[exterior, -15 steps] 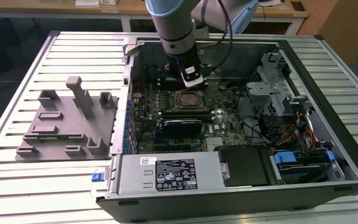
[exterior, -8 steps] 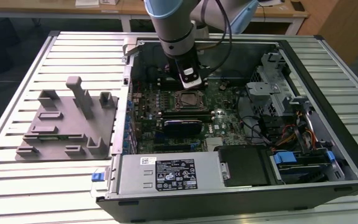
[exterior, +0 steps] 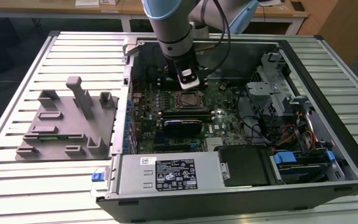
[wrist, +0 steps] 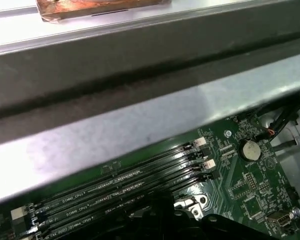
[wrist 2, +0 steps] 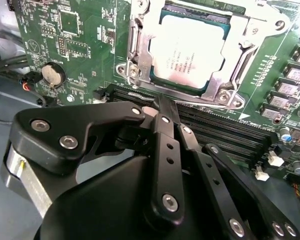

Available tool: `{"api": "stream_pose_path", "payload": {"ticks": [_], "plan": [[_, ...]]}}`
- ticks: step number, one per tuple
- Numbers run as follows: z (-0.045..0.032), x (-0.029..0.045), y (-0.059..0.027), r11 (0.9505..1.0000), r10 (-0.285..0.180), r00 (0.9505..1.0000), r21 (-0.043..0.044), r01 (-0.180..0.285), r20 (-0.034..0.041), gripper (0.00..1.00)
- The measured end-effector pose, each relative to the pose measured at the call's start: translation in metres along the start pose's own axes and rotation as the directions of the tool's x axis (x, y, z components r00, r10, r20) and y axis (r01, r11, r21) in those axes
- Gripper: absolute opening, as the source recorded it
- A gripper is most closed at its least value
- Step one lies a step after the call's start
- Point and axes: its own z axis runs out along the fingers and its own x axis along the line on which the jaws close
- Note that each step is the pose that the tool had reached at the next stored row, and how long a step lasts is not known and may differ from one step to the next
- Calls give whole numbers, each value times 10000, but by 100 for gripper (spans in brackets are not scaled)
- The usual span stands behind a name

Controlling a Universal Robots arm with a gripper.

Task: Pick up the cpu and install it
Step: 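Install the first cpu locking lever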

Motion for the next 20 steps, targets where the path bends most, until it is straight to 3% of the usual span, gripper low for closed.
{"api": "stream_pose_path", "payload": {"ticks": [1,4,20], "plan": [[14,6,6,9999,167,9998,32,-167,47,11],[21,12,15,9996,269,9996,50,-269,75,11],[43,20,17,9992,369,9992,177,-372,159,11]]}}
